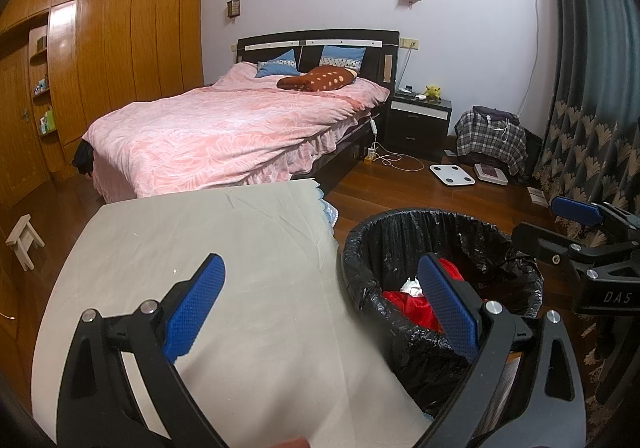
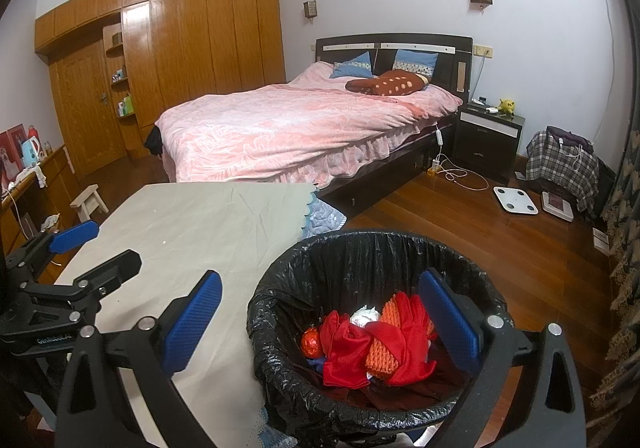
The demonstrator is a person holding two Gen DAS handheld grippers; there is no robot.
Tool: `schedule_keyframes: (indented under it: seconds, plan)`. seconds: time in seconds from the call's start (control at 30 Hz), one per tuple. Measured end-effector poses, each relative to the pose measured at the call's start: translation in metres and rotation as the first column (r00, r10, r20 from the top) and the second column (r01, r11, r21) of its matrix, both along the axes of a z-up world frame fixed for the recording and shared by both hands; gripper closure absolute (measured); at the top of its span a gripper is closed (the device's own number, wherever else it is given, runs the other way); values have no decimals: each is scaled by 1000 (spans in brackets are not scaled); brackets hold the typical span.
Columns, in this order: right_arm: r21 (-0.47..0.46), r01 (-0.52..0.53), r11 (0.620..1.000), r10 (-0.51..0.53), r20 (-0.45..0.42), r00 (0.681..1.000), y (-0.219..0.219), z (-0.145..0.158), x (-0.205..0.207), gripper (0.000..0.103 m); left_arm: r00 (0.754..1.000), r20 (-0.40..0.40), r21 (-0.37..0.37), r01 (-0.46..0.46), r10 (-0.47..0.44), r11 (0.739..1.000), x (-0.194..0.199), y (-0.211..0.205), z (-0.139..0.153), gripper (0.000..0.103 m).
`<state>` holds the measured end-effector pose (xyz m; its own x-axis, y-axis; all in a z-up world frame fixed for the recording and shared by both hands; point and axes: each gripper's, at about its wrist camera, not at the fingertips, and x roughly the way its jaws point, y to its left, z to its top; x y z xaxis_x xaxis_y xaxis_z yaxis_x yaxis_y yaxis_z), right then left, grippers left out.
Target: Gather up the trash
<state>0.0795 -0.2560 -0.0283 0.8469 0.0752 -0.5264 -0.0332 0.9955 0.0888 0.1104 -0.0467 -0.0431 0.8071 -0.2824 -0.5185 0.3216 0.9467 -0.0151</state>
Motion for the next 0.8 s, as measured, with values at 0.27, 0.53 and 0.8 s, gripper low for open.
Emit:
schedule_keyframes:
  seconds: [0.27,0.53,0.8]
  plan:
    - [-1,0,1000,0,-1,1000,0,0,0,6,1000,0,1,0,0,1000,0,0,1,8]
    - [0,0,1000,0,-1,1000,0,0,0,6,1000,0,1,0,0,1000,0,0,1,9]
    - [0,0,1000,0,-2,1000,0,1,0,6,1000,-3,1,1,-1,1000,0,1,1,8]
